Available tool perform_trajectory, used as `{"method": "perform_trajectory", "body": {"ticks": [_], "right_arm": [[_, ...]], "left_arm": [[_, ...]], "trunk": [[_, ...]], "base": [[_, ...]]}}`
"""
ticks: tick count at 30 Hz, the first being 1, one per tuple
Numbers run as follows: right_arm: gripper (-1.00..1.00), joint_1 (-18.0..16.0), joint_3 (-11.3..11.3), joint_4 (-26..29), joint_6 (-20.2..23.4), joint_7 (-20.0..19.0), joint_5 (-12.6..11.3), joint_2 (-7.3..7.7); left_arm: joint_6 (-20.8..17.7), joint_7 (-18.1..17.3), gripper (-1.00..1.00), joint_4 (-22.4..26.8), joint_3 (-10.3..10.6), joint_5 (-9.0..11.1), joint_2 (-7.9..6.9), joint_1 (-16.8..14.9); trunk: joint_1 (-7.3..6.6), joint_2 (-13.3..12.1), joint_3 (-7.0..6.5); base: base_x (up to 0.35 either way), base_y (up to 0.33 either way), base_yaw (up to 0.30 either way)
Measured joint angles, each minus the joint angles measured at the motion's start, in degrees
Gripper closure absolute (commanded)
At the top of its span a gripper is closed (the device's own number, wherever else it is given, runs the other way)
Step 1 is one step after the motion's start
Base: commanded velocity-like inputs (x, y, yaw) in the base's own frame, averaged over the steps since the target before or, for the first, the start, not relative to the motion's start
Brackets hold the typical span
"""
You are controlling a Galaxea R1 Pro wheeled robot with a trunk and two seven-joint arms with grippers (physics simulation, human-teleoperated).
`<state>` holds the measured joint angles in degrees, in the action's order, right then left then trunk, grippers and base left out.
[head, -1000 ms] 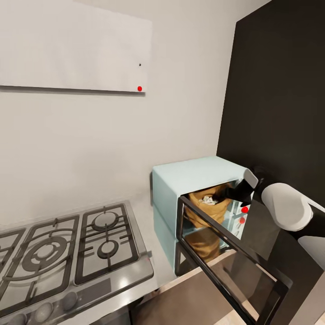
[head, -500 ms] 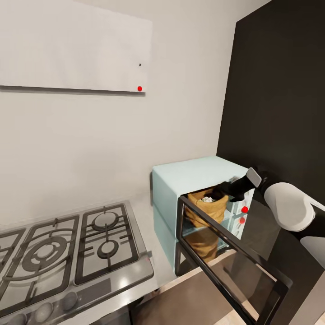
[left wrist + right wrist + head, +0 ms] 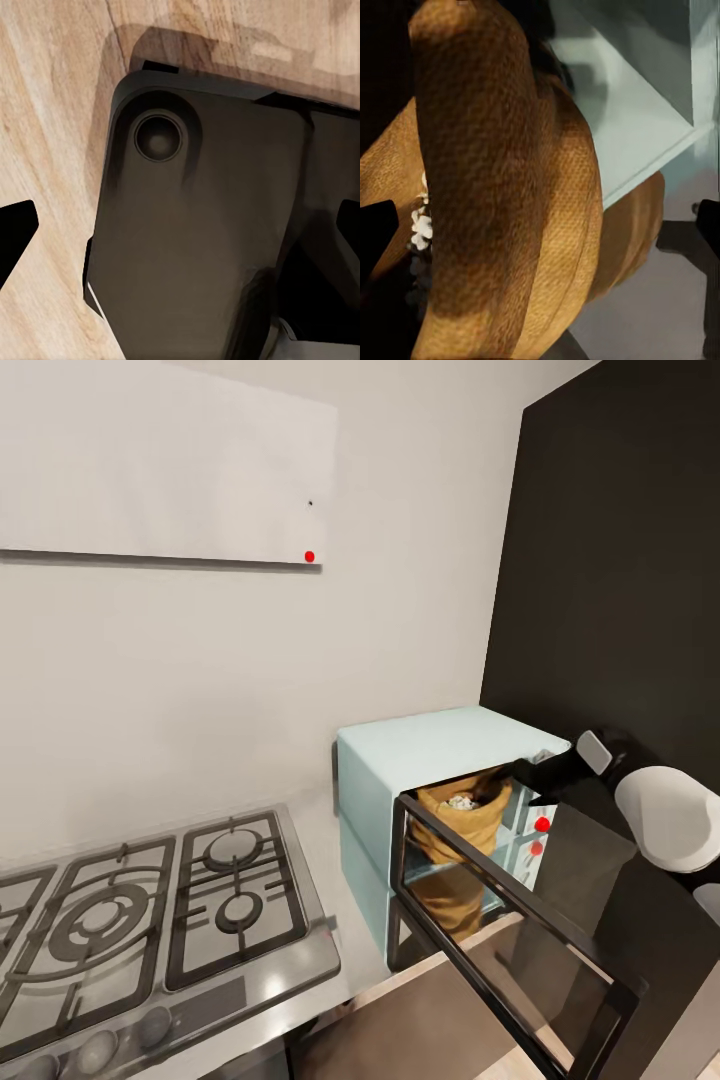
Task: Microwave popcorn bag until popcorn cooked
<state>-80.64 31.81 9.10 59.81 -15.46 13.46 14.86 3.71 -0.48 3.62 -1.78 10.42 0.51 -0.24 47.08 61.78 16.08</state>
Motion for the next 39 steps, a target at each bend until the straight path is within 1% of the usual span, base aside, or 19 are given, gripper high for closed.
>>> {"method": "perform_trajectory", "body": {"ticks": [3, 7, 8, 10, 12, 15, 18, 19, 22, 23, 24, 26, 28, 30, 32, 34, 36, 38, 39], "right_arm": [[-1.0, 0.0, 0.0, 1.6, 0.0, 0.0, 0.1, 1.25], [-1.0, 0.0, 0.0, 6.5, 0.0, 0.0, -0.2, 3.35], [-1.0, 0.0, -0.1, 8.1, 0.0, 0.0, -1.0, 3.83], [-1.0, 0.0, -0.7, 11.4, 0.0, 0.0, -3.9, 4.37], [-1.0, 0.0, -3.0, 15.2, 0.0, 0.0, -6.0, 4.92], [-1.0, 0.0, -8.6, 19.4, 0.0, 0.2, -9.5, 5.9], [-1.0, 0.4, -13.2, 20.1, 0.0, 0.6, -10.1, 6.69], [-1.0, 1.6, -14.6, 20.3, 0.0, 0.6, -10.0, 6.78], [-1.0, 9.7, -22.6, 20.6, 0.0, 0.5, -9.9, 6.87], [-1.0, 12.1, -24.5, 20.6, 0.0, 0.3, -9.9, 6.98], [-1.0, 14.5, -25.6, 20.6, 0.0, 0.2, -9.9, 7.23], [-1.0, 17.6, -26.5, 20.9, 0.0, 0.1, -9.8, 7.81], [-1.0, 19.6, -26.8, 23.3, 0.0, -0.2, -9.8, 9.7], [-1.0, 21.4, -26.8, 25.8, 0.0, -1.8, -10.0, 10.69], [-1.0, 24.7, -26.8, 29.8, 0.0, -4.3, -9.9, 11.51], [-1.0, 26.6, -26.8, 32.2, 0.0, -6.4, -9.9, 12.93], [-1.0, 28.5, -26.8, 33.0, 0.0, -10.5, -9.8, 14.58], [-1.0, 31.4, -26.9, 33.2, -0.1, -17.0, -9.6, 16.78], [-1.0, 33.2, -26.9, 33.2, -4.1, -21.3, -9.4, 18.04]], "left_arm": [[0.0, 0.0, -1.0, 0.0, 0.0, 0.0, 0.0, 0.0], [0.0, 0.0, -1.0, 0.0, 0.0, 0.0, 0.0, 0.0], [0.0, 0.0, -1.0, 0.0, 0.0, 0.0, 0.0, 0.0], [0.0, 0.0, -1.0, 0.0, 0.0, 0.0, 0.0, 0.0], [0.0, 0.0, -1.0, 0.0, 0.0, 0.0, 0.0, 0.0], [0.0, 0.0, -1.0, 0.0, 0.0, 0.0, 0.0, 0.0], [0.0, 0.0, -1.0, 0.0, 0.0, 0.0, 0.0, 0.0], [0.0, 0.0, -1.0, 0.0, 0.0, 0.0, 0.0, 0.0], [0.0, 0.0, -1.0, 0.0, 0.1, 0.0, 0.0, 0.0], [0.0, 0.0, -1.0, 0.0, 0.1, 0.0, 0.0, 0.0], [0.0, 0.0, -1.0, 0.0, 0.1, 0.0, 0.0, 0.0], [0.0, 0.1, -1.0, 0.0, 0.1, 0.0, 0.0, 0.0], [0.0, 0.1, -1.0, 0.0, 0.1, 0.0, 0.0, 0.0], [0.0, 0.2, -1.0, 0.0, 0.1, 0.0, 0.0, 0.0], [0.0, 0.2, -1.0, 0.0, 0.1, 0.0, 0.01, 0.0], [0.0, 0.2, -1.0, 0.0, 0.2, 0.0, 0.0, 0.0], [0.0, 0.2, -1.0, 0.0, 0.2, -0.1, 0.0, 0.0], [0.0, 0.2, -1.0, 0.1, 0.2, -0.1, 0.0, 0.0], [0.0, 0.2, -1.0, 0.1, 0.1, -0.1, 0.0, 0.0]], "trunk": [[0.0, 0.0, 0.0], [0.0, 0.0, 0.0], [0.0, 0.0, 0.0], [0.0, 0.0, 0.0], [0.0, 0.0, 0.0], [0.0, 0.0, 0.0], [0.0, 0.0, 0.0], [0.0, 0.0, 0.01], [0.01, 0.0, 0.02], [0.0, 0.0, 0.02], [0.0, 0.0, 0.02], [0.0, 0.0, 0.01], [0.0, 0.0, 0.0], [0.0, 0.0, 0.0], [0.0, 0.0, 0.0], [0.0, 0.0, 0.0], [0.0, 0.0, 0.0], [0.0, 0.0, 0.01], [0.0, 0.0, 0.01]], "base": [[0.0, 0.0, 0.0], [0.0, 0.0, 0.0], [0.0, 0.0, 0.0], [0.0, 0.0, 0.0], [0.0, 0.0, 0.0], [0.0, 0.0, 0.0], [0.0, 0.0, 0.0], [0.0, 0.0, 0.0], [0.0, 0.0, 0.0], [0.0, 0.0, 0.0], [0.0, 0.0, 0.0], [0.0, 0.0, 0.0], [0.0, 0.0, 0.0], [0.0, 0.0, 0.0], [0.0, 0.0, 0.0], [0.0, 0.0, 0.0], [0.0, 0.0, 0.0], [0.0, 0.0, 0.0], [0.0, 0.0, 0.0]]}}
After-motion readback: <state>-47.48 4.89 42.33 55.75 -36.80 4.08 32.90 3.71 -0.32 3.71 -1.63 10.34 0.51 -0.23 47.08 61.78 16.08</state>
